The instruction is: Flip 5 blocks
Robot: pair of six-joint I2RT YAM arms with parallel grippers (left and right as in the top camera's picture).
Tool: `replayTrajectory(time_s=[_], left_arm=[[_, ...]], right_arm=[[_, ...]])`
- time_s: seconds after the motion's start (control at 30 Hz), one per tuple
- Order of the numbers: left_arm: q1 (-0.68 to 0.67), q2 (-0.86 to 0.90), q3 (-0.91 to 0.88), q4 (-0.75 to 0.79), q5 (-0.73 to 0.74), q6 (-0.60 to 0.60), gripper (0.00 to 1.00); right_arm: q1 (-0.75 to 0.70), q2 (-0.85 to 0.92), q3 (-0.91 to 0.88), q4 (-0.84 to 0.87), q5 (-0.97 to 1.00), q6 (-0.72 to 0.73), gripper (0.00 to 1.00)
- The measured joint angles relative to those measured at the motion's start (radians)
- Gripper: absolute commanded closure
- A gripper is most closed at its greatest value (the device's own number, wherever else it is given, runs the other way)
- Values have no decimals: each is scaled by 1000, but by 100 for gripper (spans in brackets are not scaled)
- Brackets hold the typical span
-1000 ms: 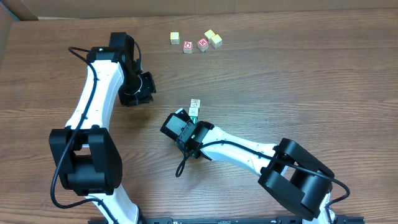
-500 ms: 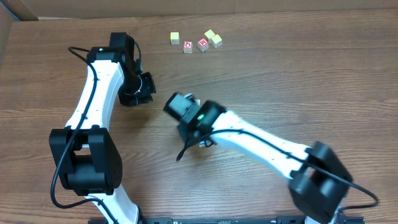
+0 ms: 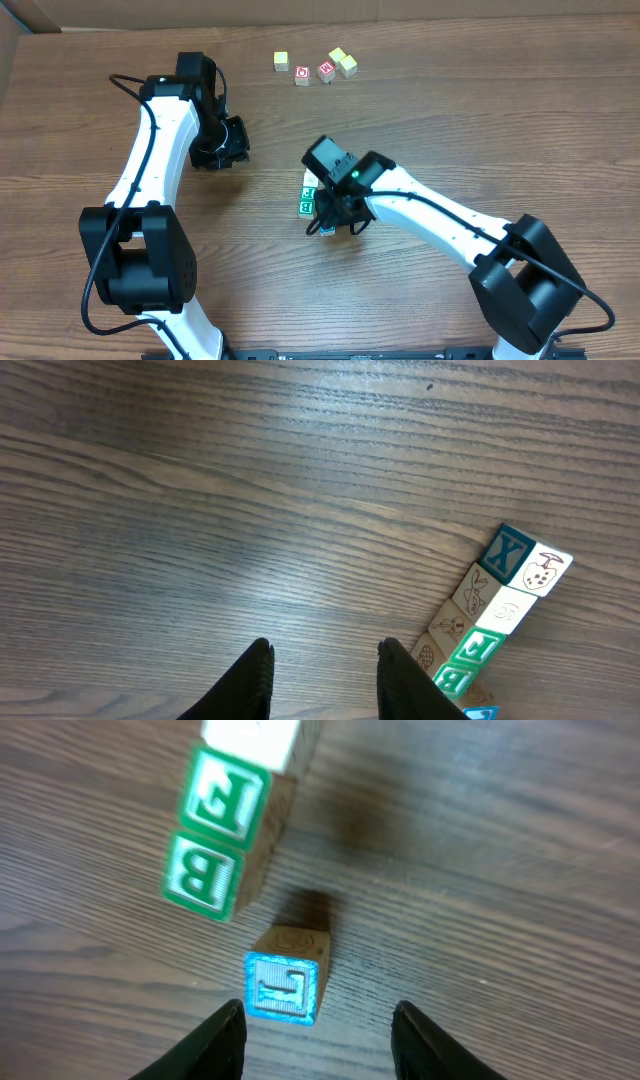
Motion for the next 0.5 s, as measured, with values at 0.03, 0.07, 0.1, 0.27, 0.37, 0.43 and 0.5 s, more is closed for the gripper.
replayTrajectory(time_s=[0.03, 0.07, 0.1, 0.27, 0.37, 0.43, 0.5], left_arm=[[0, 0, 0, 0, 0, 0, 72], [0, 0, 0, 0, 0, 0, 72], [0, 0, 0, 0, 0, 0, 72], [0, 0, 0, 0, 0, 0, 72], [0, 0, 0, 0, 0, 0, 72], [0, 0, 0, 0, 0, 0, 72], [0, 0, 0, 0, 0, 0, 72]], right_arm=[[2, 0, -23, 28, -8, 3, 51], [2, 0, -48, 61, -19, 6, 52], [4, 0, -69, 91, -29, 9, 52], [26, 0, -159, 211, -106, 38, 53], [43, 0, -176, 218, -126, 56, 53], [54, 0, -179, 226, -136, 72, 54], [61, 0, -180, 245, -142, 89, 58]])
